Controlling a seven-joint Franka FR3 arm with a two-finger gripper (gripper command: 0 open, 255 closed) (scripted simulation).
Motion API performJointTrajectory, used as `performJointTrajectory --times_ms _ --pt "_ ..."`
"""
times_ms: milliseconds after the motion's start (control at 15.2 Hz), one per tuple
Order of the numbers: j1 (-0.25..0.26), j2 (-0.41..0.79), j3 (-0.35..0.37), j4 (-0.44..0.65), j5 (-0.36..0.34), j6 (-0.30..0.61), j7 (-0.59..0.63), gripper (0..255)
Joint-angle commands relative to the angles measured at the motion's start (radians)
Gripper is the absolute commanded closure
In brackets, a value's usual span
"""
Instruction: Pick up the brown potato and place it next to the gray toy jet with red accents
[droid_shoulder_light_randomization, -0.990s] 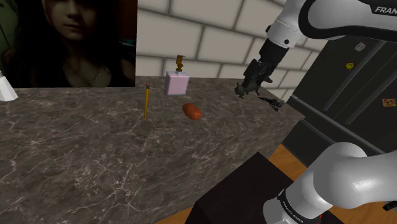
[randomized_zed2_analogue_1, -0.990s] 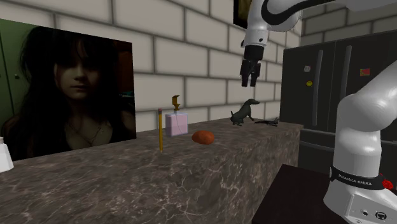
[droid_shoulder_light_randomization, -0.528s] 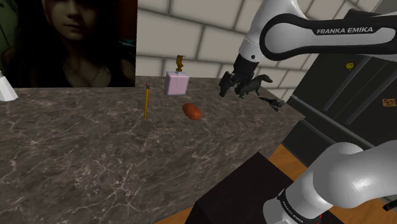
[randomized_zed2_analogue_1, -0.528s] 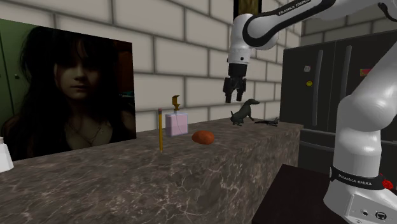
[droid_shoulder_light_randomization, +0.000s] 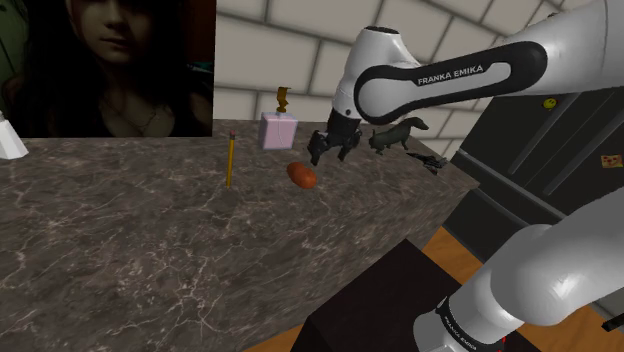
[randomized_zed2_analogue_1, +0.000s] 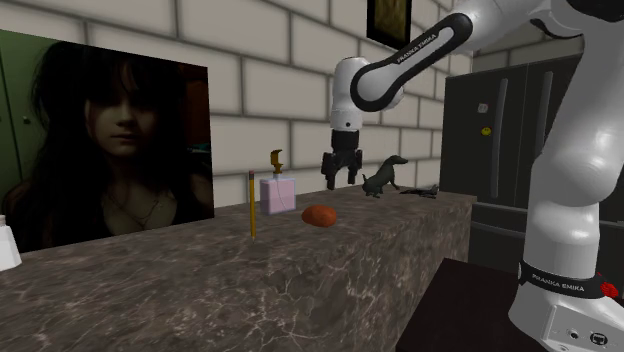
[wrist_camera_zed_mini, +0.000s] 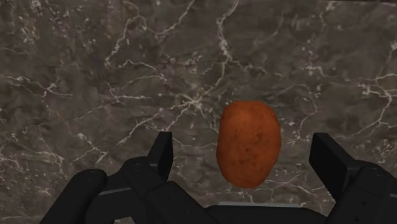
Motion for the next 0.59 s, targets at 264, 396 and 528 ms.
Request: performJointTrajectory --times_ms 264,396,528 --pt "-0.011 0.206 0.033 0.084 -0.081 0.103 0.13 0" --pt "-0.012 0.224 0.032 0.076 -0.091 0.128 0.136 0" --pt "-0.014 0.244 0.031 0.069 -0.101 0.154 0.143 0"
